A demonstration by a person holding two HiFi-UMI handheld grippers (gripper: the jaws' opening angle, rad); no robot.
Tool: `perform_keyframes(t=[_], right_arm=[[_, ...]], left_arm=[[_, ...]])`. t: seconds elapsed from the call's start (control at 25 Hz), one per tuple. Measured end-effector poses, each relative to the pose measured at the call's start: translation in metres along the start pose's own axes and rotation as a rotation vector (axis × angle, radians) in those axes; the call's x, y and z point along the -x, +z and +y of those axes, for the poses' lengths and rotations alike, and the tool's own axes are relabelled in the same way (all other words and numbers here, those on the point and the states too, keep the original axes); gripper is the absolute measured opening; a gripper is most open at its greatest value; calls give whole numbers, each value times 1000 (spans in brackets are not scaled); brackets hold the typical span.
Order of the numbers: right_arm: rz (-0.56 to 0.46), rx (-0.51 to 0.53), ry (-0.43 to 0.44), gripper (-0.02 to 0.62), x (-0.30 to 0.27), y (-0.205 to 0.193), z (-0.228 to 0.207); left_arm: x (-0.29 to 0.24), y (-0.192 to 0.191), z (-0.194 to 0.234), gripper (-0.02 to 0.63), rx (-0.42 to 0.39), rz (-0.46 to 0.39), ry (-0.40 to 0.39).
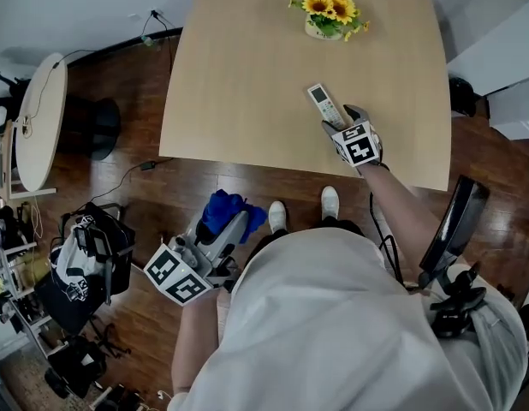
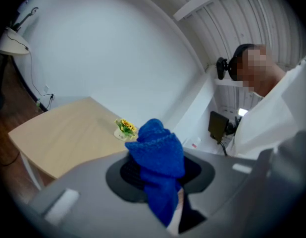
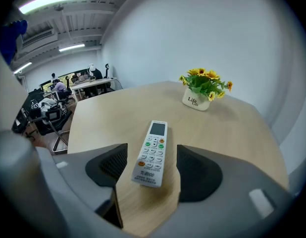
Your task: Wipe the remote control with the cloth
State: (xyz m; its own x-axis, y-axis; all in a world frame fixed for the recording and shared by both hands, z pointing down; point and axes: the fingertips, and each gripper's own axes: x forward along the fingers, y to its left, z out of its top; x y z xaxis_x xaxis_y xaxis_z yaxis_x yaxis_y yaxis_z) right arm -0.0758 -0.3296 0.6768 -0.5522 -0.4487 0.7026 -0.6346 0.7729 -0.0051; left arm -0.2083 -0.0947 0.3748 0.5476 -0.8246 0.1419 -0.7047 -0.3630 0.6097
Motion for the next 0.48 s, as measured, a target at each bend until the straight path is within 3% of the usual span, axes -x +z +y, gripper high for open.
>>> perform_keyframes(t=[0.28,0.48], right_arm=[[33,21,10,305,-18,0,16],[19,-21,7,288,-21,-6,15]], left_arm=[[9,-1,-16,149,9,1,41],[13,-1,-18,149,9,-2,56]])
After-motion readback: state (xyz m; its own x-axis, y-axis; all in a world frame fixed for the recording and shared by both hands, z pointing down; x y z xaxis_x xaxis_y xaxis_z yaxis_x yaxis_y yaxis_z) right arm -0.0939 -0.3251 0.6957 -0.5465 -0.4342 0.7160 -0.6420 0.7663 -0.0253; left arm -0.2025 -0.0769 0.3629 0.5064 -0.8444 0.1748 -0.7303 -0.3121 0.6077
